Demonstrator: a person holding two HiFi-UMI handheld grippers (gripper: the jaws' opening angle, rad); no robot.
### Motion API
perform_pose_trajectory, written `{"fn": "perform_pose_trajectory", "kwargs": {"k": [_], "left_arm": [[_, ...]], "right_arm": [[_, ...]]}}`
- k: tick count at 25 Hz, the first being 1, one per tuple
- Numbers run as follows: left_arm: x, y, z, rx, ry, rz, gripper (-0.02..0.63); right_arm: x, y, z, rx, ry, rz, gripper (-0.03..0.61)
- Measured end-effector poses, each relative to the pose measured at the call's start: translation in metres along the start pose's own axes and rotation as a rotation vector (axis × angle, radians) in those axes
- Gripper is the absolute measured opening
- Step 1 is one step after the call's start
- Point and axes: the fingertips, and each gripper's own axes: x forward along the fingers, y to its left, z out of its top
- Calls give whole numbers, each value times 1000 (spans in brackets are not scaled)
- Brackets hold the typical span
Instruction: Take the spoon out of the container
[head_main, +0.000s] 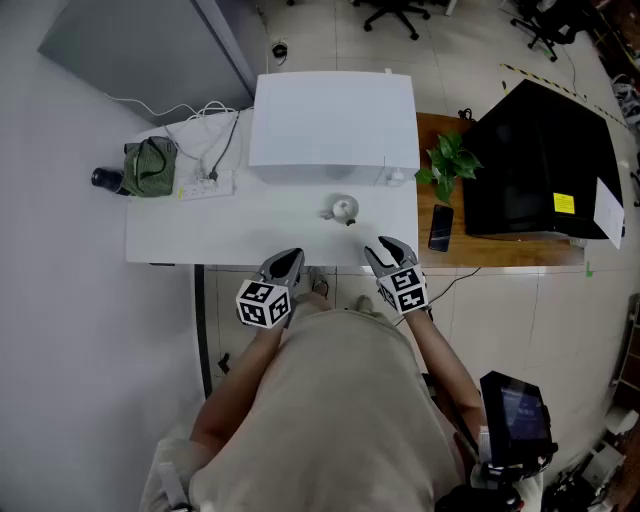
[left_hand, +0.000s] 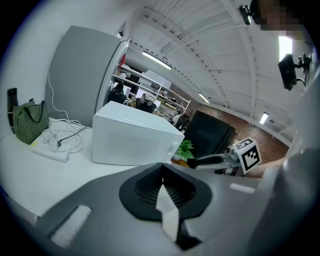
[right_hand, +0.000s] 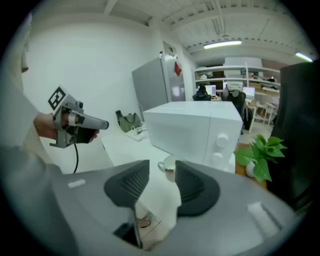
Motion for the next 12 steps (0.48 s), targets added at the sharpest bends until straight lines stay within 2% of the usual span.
{"fn": "perform_pose_trajectory", "kwargs": {"k": [12], "left_arm": [[13, 65, 25, 17, 22, -94, 0]], "right_arm": [[98, 5, -14, -96, 207, -58, 155]]}}
